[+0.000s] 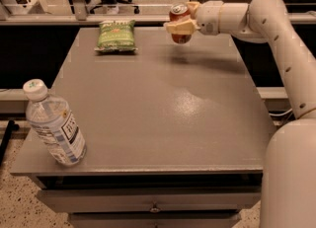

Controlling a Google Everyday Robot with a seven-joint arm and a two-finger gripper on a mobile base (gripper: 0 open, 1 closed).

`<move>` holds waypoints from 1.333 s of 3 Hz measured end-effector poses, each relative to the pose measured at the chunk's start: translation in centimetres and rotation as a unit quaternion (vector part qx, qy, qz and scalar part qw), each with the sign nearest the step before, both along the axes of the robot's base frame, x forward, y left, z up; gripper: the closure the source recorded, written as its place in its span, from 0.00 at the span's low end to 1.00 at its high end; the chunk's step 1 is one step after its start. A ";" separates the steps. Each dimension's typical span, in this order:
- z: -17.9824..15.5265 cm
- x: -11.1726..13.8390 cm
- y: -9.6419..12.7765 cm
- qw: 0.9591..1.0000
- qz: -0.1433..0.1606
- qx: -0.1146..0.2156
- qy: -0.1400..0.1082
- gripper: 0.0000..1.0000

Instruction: Move coke can near green jalapeno chip bag

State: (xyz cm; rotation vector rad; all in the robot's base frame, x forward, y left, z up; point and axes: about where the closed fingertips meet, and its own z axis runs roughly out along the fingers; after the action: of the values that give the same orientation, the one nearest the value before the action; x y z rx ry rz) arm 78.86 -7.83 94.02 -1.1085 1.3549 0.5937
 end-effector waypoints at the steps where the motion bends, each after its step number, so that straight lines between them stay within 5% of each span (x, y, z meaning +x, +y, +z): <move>1: -1.3 1.3 1.7 1.000 -0.019 0.017 0.014 1.00; 3: -2.2 1.7 6.6 0.998 -0.012 0.060 0.035 1.00; 4: -2.6 1.8 8.6 0.996 -0.007 0.076 0.050 0.75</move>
Offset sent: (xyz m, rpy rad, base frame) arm 0.0173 0.0670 -0.0304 0.1178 0.0930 -0.0614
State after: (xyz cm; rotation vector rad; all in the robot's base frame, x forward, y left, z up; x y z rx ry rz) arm 80.70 0.72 91.39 -0.9563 1.3782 0.7395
